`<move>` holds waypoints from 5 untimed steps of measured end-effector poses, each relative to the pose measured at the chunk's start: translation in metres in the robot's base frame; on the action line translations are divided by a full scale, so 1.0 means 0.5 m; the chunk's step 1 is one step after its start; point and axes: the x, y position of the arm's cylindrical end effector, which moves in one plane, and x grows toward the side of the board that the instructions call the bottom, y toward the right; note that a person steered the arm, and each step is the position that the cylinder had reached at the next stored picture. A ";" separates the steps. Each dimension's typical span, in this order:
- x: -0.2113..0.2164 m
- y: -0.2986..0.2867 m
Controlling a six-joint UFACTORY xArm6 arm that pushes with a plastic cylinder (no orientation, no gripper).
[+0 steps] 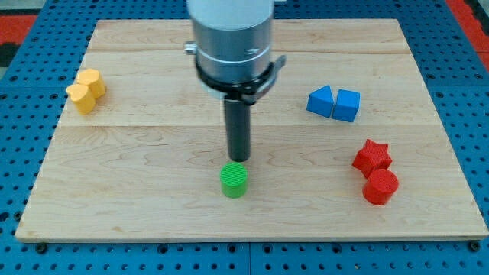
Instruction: Push the green star towards the green circle
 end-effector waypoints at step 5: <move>-0.523 0.005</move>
